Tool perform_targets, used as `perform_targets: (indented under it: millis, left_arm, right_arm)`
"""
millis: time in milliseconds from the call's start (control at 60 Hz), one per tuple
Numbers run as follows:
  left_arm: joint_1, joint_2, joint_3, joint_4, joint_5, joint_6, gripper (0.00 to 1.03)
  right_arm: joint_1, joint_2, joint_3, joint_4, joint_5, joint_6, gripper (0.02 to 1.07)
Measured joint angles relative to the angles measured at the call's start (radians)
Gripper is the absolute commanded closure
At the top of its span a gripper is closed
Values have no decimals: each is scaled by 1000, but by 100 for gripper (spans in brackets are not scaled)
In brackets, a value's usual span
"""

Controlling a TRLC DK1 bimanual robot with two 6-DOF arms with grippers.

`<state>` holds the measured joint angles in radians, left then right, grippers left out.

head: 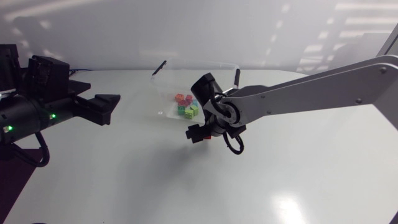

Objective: Place the duplo bricks in the container

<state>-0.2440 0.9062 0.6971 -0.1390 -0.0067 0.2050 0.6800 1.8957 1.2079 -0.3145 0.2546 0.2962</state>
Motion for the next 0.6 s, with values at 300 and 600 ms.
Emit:
perform_targets:
  millis: [300,600]
  left_arm:
    - [6,-5,-30,-1,0,0,5]
    - [26,-5,-50,8,0,1,5]
  right_arm:
    - [2,126,79,-52,-28,60,8]
    - [1,201,219,-109,-11,114,13]
